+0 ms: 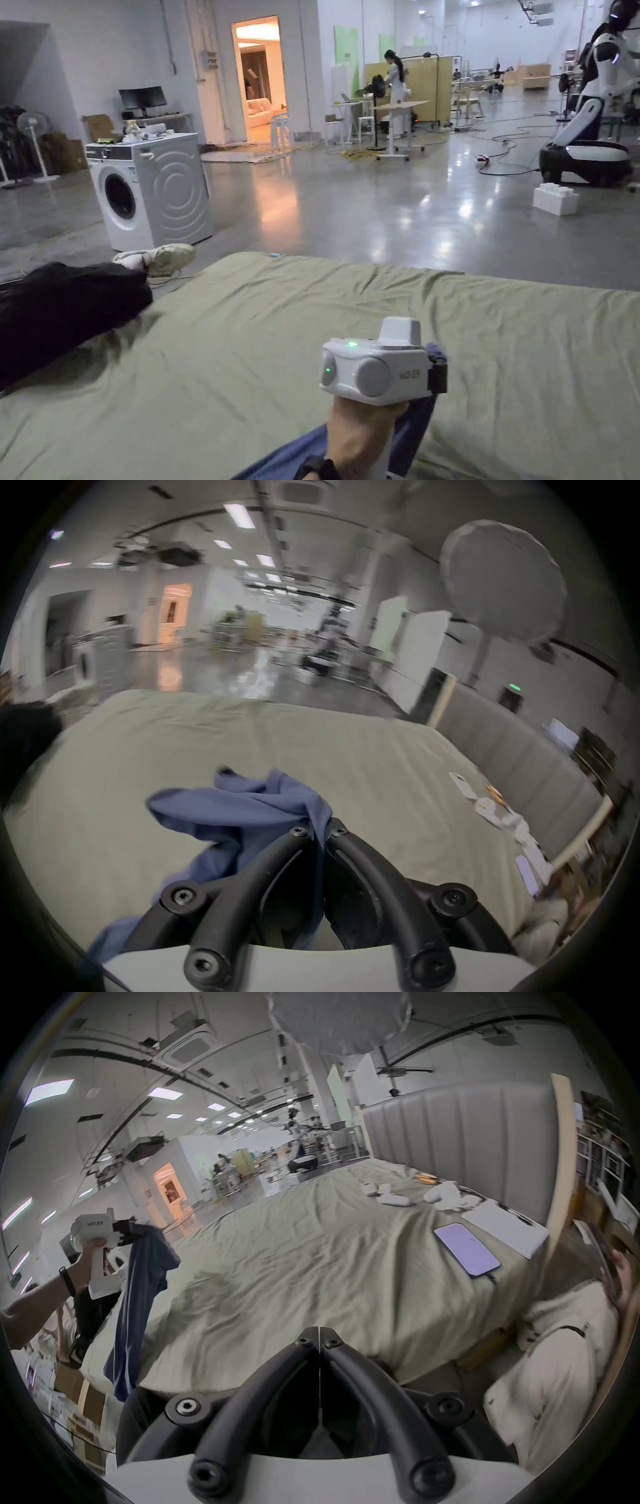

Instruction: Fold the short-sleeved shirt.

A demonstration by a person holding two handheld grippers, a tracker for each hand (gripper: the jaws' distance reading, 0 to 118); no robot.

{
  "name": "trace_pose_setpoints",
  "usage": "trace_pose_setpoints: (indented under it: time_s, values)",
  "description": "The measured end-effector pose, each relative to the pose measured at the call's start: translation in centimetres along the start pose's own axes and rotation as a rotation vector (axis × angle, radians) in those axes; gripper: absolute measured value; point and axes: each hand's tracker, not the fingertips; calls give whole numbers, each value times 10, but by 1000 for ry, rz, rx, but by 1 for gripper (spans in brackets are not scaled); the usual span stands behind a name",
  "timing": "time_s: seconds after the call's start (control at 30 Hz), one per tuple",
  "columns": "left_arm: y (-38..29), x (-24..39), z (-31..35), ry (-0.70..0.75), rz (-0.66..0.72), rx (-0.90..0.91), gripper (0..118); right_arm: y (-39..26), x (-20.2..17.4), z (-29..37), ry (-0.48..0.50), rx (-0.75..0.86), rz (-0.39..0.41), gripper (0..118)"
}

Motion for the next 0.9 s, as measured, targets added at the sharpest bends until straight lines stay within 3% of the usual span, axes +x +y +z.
trace_pose_setpoints:
  time_s: [0.27,0.33,0.43,0.47,0.57,0.6,0.73,0.9]
  values:
    - [-156,215,-59,-535,-115,-360,5,-14,33,38,-115,53,-57,1]
    - [-196,254,-51,-576,-254,-371,5,-14,36,41,-110,54,-62,1]
    - [-237,283,-50,-585,-272,-437,6,-15,38,34,-126,37,-26,1]
    - [-244,281,-53,-572,-261,-447,19,-15,37,30,-124,26,-15,1]
    - [-245,250,-58,-521,-61,-450,86,-11,29,15,-81,6,6,1]
    - [-240,239,-54,-527,-22,-426,92,-8,24,11,-54,7,19,1]
    - [-185,182,3,-481,-42,-313,92,11,-6,-17,60,45,97,1]
    - [-118,120,142,-272,-165,50,92,43,-50,-48,179,133,167,1]
